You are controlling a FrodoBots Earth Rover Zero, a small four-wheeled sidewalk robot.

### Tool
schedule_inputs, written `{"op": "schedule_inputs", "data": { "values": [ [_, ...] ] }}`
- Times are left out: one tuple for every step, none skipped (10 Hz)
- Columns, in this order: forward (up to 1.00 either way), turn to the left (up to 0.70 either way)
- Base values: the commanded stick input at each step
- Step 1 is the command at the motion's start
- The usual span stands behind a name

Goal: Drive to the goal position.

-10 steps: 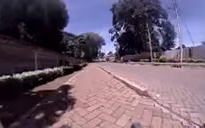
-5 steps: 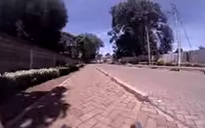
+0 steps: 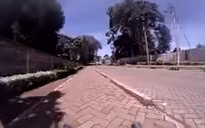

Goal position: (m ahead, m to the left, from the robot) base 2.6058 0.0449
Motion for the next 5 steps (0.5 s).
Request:
{"op": "schedule_inputs", "data": {
  "values": [
    [0.7,0.0],
    [0.7,0.02],
    [0.7,0.05],
    [0.7,0.08],
    [0.7,0.12]
  ]
}}
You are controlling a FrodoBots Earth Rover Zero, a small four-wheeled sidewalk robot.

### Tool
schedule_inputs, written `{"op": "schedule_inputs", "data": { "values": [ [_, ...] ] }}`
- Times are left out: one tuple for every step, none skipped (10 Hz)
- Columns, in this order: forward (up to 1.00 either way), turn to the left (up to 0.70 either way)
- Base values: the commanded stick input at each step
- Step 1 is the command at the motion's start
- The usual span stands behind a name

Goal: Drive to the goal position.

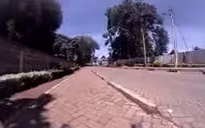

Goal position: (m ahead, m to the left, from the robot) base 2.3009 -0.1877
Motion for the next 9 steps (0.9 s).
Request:
{"op": "schedule_inputs", "data": {
  "values": [
    [0.7,0.15],
    [0.7,0.21],
    [0.7,0.28],
    [0.7,0.35],
    [0.7,0.35],
    [0.7,0.35],
    [0.7,0.35],
    [0.7,0.35],
    [0.7,0.32]
  ]
}}
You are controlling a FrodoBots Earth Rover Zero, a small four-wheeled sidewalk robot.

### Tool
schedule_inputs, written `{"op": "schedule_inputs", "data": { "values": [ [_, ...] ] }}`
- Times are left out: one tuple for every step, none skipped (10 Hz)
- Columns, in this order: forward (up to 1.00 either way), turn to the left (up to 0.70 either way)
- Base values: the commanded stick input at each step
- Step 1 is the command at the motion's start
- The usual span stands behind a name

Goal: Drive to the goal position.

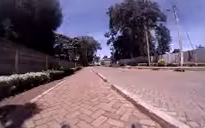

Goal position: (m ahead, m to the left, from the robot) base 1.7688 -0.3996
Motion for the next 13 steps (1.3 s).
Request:
{"op": "schedule_inputs", "data": {
  "values": [
    [0.7,0.19],
    [0.7,0.05],
    [0.7,0.0],
    [0.7,0.0],
    [0.7,0.0],
    [0.7,0.0],
    [0.7,0.0],
    [0.7,0.0],
    [0.7,0.0],
    [0.7,0.0],
    [0.7,0.0],
    [0.7,0.0],
    [0.7,0.0]
  ]
}}
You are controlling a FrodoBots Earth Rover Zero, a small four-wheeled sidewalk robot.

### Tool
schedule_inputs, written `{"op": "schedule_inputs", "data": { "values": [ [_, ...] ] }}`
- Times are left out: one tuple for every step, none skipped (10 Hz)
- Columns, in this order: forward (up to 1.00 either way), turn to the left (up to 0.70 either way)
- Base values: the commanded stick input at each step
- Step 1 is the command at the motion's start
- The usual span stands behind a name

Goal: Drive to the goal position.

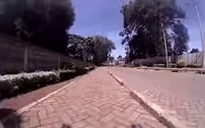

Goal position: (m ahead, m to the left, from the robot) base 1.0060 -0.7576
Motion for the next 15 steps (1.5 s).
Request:
{"op": "schedule_inputs", "data": {
  "values": [
    [0.7,0.0],
    [0.7,0.0],
    [0.7,0.0],
    [0.7,0.0],
    [0.7,0.0],
    [0.7,0.0],
    [0.7,0.0],
    [0.7,0.0],
    [0.7,-0.01],
    [0.7,-0.04],
    [0.7,-0.07],
    [0.7,-0.1],
    [0.7,-0.13],
    [0.7,-0.16],
    [0.7,-0.19]
  ]
}}
